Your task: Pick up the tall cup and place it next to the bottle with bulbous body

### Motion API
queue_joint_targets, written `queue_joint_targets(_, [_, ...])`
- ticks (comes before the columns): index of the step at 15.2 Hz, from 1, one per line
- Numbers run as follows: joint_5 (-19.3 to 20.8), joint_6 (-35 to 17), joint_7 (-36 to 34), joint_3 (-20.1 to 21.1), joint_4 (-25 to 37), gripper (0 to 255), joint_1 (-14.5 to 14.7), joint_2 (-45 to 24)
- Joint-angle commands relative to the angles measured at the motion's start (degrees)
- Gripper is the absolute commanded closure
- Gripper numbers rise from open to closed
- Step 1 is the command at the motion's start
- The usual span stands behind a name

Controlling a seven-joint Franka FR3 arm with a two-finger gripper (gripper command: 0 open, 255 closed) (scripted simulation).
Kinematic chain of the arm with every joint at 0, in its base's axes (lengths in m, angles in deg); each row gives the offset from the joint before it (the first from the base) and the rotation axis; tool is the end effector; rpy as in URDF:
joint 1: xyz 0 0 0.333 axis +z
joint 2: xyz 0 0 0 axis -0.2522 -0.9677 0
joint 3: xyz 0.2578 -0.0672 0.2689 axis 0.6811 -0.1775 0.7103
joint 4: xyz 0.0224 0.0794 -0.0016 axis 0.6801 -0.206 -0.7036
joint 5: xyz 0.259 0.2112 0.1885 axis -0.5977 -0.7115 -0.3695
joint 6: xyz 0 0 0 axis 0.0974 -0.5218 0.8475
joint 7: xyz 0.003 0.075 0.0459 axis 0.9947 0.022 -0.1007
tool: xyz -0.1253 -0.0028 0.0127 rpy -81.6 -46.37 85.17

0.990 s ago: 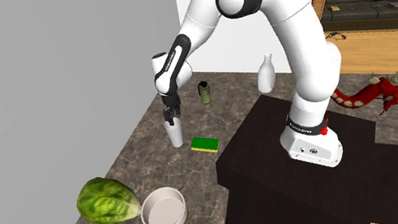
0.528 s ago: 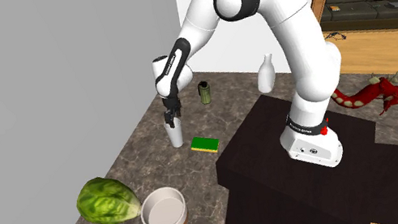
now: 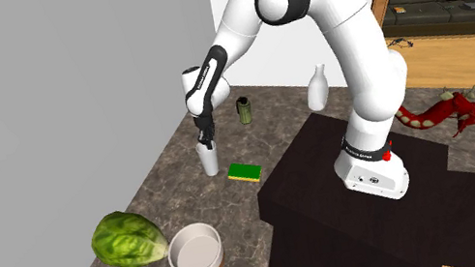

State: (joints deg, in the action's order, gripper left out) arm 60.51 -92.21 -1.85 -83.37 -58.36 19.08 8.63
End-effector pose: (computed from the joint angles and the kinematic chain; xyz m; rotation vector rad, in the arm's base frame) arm 0.6112 0.1000 0.1691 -3.0074 -0.4769 0.1086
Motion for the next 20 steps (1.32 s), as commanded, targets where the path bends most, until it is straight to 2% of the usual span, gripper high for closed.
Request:
queue_joint_targets(1, [0.0, 0.0, 0.0, 0.0, 0.0, 255, 0.0, 0.0])
queue_joint_targets(4, [0.0, 0.01, 0.0, 0.0, 0.01, 255, 0.0, 0.0])
queue_joint_targets(20, [-0.23, 8.65, -0.59, 0.3, -1.83, 255, -0.34, 10.51])
